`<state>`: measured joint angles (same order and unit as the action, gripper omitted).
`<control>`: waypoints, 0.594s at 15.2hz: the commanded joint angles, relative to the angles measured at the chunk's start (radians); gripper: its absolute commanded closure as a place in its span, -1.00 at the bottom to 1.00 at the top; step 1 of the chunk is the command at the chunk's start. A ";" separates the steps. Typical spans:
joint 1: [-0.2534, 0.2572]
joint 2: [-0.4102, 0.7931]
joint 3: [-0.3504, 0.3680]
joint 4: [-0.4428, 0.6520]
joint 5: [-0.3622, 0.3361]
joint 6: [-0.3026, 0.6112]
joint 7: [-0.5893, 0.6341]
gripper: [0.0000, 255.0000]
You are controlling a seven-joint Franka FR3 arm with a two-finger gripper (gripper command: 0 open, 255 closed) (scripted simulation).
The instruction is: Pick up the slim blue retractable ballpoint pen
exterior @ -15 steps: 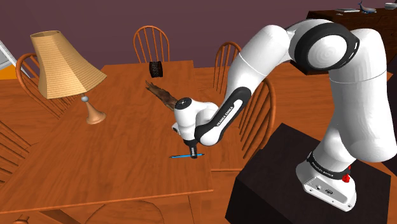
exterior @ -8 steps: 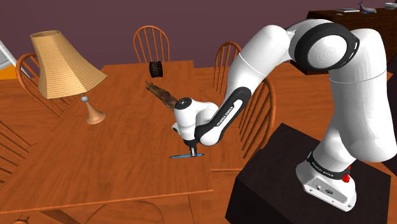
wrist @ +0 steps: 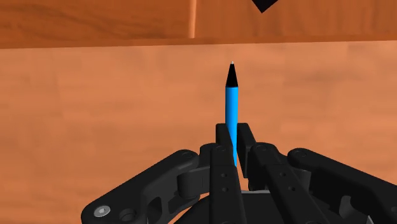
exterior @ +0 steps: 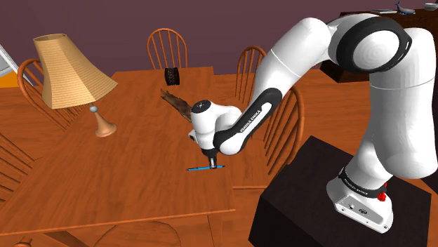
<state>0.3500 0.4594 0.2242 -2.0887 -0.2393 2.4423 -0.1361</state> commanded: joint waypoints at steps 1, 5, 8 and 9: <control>-0.005 -0.022 0.006 -0.003 0.009 -0.019 -0.008 1.00; -0.012 -0.065 0.016 -0.004 0.027 -0.060 -0.022 1.00; -0.017 -0.096 0.024 -0.002 0.041 -0.091 -0.032 1.00; -0.018 -0.098 0.024 -0.002 0.042 -0.093 -0.032 1.00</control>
<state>0.3335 0.3667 0.2469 -2.0919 -0.2005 2.3564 -0.1661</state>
